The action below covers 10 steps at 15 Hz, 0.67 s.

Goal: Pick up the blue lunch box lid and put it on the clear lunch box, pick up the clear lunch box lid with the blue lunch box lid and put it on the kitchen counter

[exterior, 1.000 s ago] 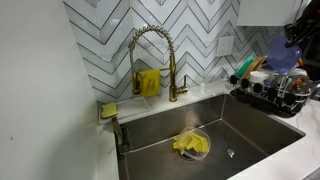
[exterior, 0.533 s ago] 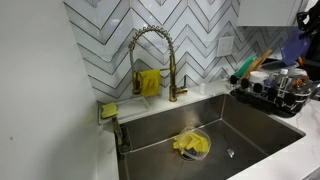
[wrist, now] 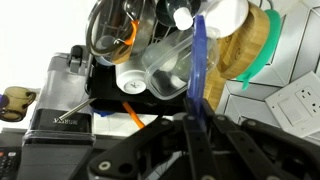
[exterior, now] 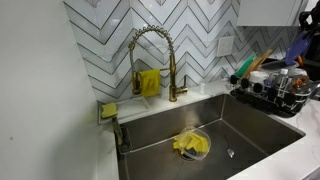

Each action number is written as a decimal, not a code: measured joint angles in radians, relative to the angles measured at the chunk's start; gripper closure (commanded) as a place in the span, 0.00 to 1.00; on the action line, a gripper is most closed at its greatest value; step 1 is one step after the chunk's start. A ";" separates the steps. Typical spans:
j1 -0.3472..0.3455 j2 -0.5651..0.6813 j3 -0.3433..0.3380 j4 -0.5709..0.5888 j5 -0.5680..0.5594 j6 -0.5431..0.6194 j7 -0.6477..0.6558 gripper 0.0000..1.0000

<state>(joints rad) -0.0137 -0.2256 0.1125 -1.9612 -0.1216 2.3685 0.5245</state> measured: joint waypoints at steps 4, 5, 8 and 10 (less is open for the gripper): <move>-0.015 0.025 -0.001 -0.002 0.003 0.048 0.130 0.98; -0.019 0.037 -0.001 -0.003 0.003 0.072 0.174 0.98; -0.030 0.076 -0.002 -0.006 0.002 0.158 0.304 0.98; -0.035 0.100 -0.004 -0.014 0.001 0.222 0.383 0.98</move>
<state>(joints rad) -0.0485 -0.1258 0.1084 -1.9749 -0.1208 2.5903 0.9070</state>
